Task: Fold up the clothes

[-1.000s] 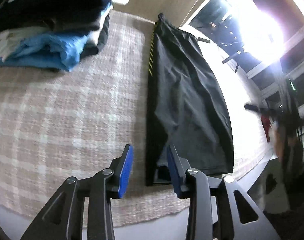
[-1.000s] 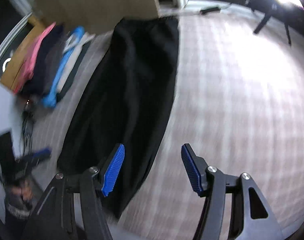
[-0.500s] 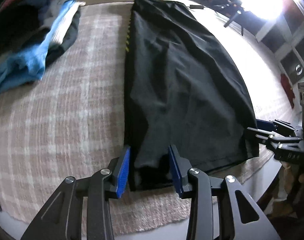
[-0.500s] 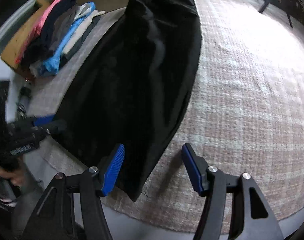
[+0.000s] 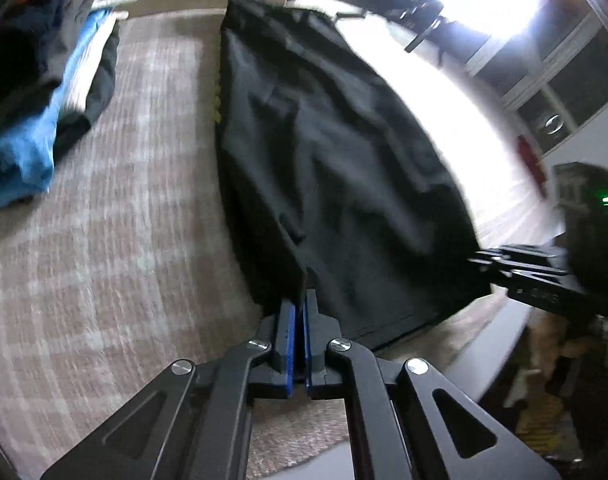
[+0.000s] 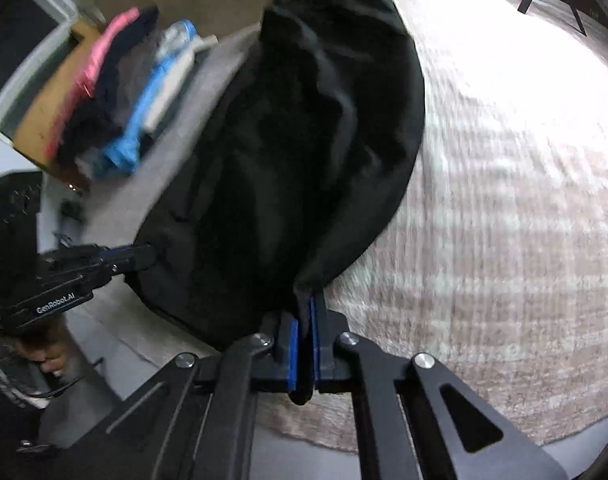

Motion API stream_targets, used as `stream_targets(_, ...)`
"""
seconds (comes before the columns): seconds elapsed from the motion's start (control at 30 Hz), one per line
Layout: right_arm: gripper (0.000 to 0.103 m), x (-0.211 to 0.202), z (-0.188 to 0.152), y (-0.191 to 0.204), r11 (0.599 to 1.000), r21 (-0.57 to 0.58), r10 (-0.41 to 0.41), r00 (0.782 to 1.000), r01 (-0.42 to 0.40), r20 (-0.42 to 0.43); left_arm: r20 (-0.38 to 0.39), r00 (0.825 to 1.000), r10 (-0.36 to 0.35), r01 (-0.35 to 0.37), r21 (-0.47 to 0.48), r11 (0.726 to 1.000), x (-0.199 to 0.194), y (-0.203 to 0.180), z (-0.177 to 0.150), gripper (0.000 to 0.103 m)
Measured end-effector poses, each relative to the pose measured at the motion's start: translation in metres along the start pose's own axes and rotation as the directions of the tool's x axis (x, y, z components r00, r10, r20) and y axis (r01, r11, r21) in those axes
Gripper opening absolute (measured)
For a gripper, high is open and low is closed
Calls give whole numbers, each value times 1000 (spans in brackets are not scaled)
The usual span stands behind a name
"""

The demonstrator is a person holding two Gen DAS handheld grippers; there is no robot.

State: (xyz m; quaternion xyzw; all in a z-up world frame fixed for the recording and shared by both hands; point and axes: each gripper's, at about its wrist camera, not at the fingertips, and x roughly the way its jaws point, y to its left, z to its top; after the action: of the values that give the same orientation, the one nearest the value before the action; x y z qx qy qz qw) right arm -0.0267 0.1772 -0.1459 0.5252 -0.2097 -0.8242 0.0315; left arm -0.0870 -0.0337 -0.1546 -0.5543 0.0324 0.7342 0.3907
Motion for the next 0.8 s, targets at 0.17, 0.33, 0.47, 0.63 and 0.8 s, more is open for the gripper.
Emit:
stream_targets(0.17, 5, -54, 7, -2, 997, 39, 66, 995, -69, 75, 65, 993, -103, 100, 39, 994, -55, -12, -4, 2)
stream_targets(0.33, 5, -113, -14, 9, 991, 56, 114, 986, -121, 125, 77, 978, -192, 185, 84, 979, -103, -26, -25, 2)
stream_targets(0.47, 5, -135, -44, 8, 986, 104, 120, 987, -131, 109, 37, 973, -226, 221, 113, 969, -114, -38, -41, 2)
stream_targets(0.63, 5, -119, -65, -4, 969, 202, 131, 990, -139, 53, -79, 962, -260, 263, 39, 964, -79, -36, -46, 2)
stream_targets(0.8, 5, -115, -45, -14, 951, 245, 178, 982, -187, 58, -63, 954, -292, 294, 14, 956, -82, -30, -20, 2)
